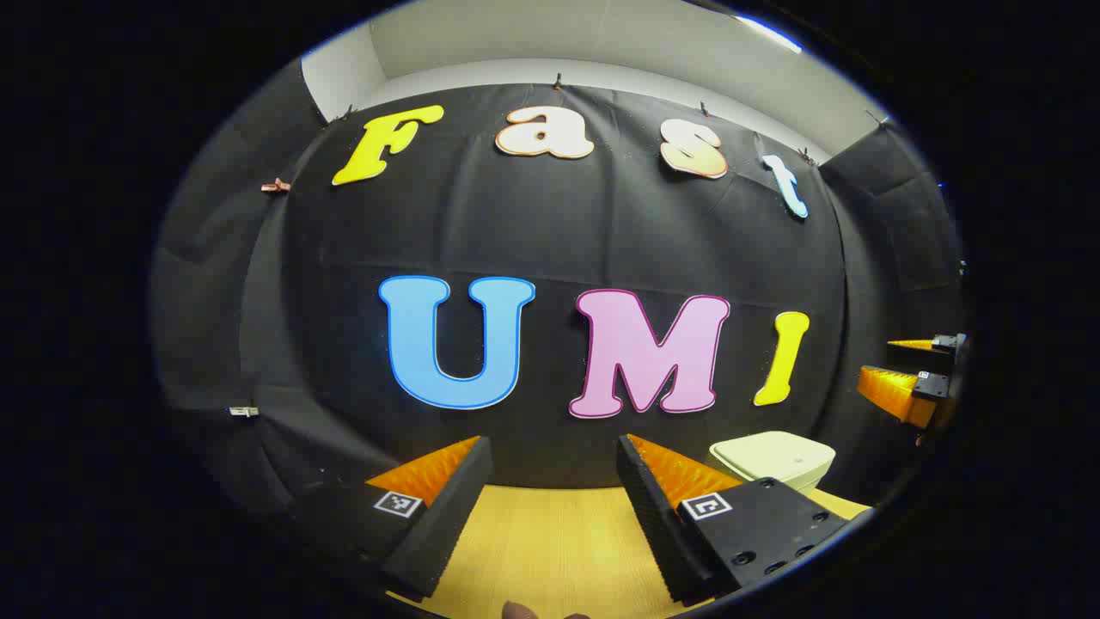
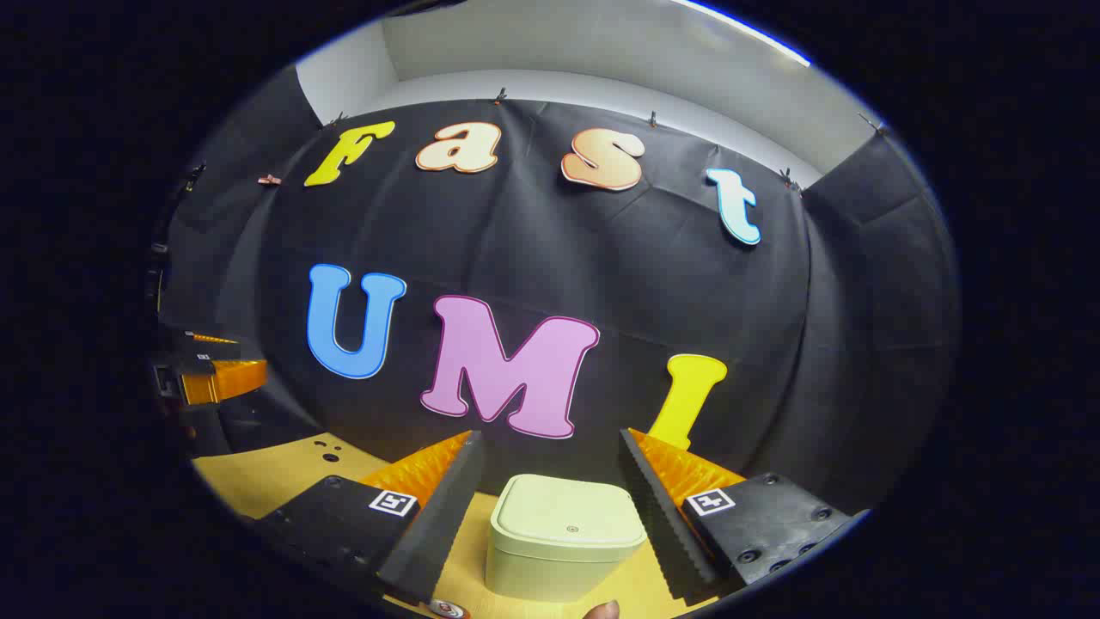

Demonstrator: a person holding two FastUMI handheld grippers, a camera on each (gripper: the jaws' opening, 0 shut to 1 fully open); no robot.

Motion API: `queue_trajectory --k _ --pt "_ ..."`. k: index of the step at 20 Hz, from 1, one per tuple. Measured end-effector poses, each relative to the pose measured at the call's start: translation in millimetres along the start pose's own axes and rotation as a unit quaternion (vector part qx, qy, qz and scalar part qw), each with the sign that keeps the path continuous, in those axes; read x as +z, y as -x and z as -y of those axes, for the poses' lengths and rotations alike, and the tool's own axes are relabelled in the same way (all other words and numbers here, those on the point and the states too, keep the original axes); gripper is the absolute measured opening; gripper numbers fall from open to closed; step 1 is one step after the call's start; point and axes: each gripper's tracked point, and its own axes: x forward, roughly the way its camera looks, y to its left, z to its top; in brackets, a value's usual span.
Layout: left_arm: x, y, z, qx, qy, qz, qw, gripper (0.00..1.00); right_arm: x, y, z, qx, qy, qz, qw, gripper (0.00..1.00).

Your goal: Press the lid of the desktop garbage bin to open it, pick up the crumpled paper on the desktop and throw it into the bin, then pick up the pop can on the desktop and drop it into the bin, and finally close the garbage bin lid.

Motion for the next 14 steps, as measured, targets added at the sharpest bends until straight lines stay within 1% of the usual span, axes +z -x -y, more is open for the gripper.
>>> queue_trajectory --k 3,9,14 --pt "-1.9 -0.8 -1.2 0.003 -0.001 -0.002 1.0 0.94 -3.2 1.4 1.3 0.0 0.005 0.0 1.0 0.97" --pt "-2.9 1.2 -0.1 -0.007 -0.008 -0.006 1.0 0.94 -2.2 5.8 -6.1 0.001 0.005 0.002 1.0 0.97" --pt "-4.8 3.8 -3.2 -0.009 -0.003 -0.011 1.0 0.94 -1.6 7.9 -10.1 0.001 0.008 0.0 1.0 0.97"
